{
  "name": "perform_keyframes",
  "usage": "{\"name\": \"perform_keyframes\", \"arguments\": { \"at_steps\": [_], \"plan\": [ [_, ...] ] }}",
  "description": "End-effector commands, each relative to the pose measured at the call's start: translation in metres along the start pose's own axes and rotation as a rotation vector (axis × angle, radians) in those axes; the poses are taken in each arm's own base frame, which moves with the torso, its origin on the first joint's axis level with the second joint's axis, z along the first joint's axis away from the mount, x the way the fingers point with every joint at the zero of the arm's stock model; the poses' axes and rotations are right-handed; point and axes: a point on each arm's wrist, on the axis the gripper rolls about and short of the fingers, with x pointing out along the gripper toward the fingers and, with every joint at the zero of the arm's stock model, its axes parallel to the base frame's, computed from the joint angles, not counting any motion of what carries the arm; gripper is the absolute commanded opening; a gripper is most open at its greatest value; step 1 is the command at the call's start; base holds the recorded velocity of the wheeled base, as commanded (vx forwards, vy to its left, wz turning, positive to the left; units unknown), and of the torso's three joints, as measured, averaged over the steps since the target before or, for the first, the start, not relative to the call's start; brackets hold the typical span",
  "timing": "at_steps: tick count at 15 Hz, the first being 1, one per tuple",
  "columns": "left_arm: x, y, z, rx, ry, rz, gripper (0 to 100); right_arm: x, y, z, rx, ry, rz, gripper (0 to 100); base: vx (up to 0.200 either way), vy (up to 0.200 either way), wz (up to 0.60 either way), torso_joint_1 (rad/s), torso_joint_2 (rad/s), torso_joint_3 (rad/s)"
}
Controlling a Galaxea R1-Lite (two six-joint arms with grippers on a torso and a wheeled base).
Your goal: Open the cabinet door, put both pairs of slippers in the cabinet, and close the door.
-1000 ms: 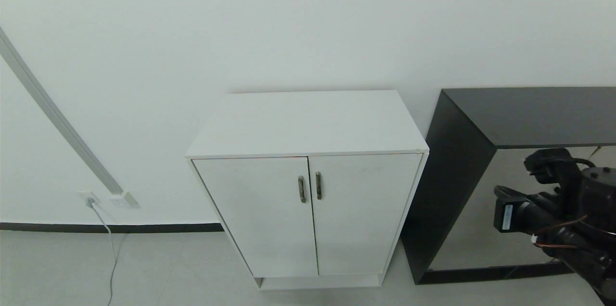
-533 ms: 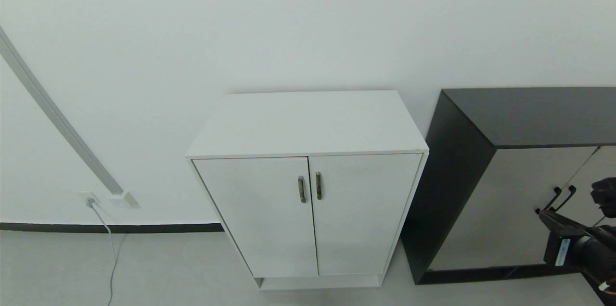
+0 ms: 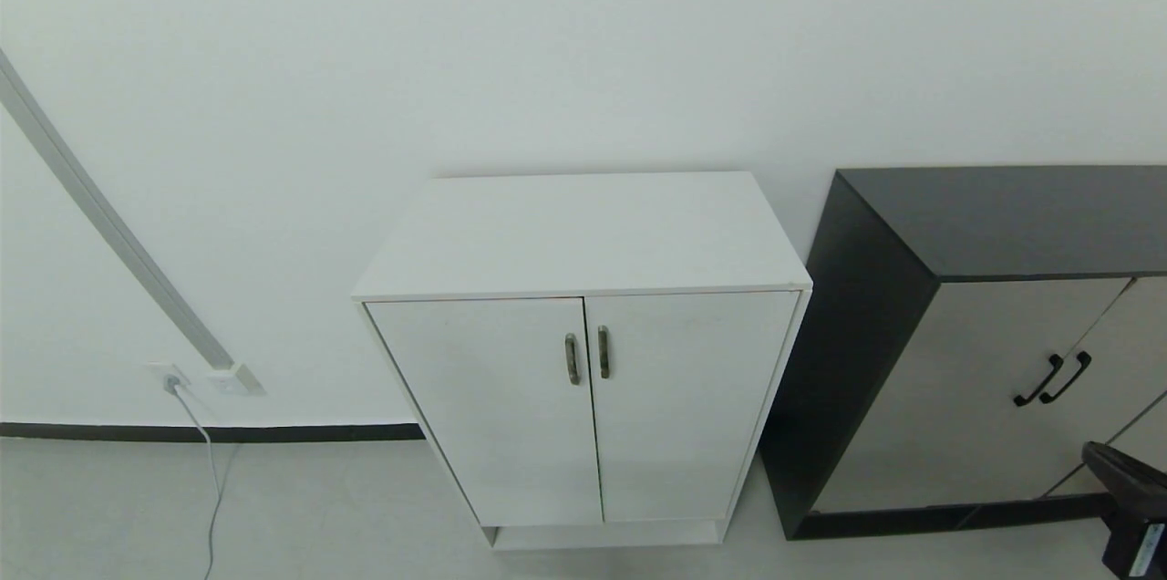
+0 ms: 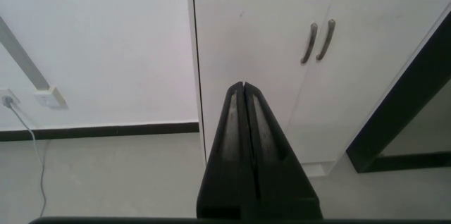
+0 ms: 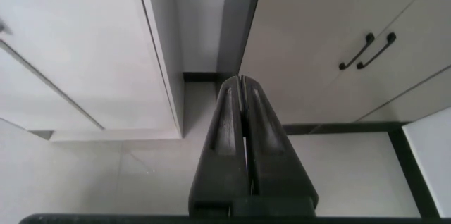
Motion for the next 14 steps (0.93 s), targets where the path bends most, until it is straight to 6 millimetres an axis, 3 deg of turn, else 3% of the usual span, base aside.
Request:
{"name": "perform_keyframes", "arguments": {
  "at_steps": [1, 9, 14],
  "plan": [
    [0.0, 0.0, 0.0, 0.0, -0.001, 0.0, 0, -0.018, -0.007, 0.001, 0.016, -0.042, 0.02, 0, 0.0, 0.0, 0.0, 0.0, 0.0, 0.0],
    [0.0, 0.0, 0.0, 0.0, 0.0, 0.0, 0, -0.079, -0.027, -0.037, 0.001, -0.005, 0.126, 0, 0.0, 0.0, 0.0, 0.0, 0.0, 0.0],
    [0.0, 0.0, 0.0, 0.0, 0.0, 0.0, 0, -0.096, -0.031, -0.048, 0.007, -0.036, 0.25, 0, 0.0, 0.0, 0.0, 0.0, 0.0, 0.0]
  ]
}}
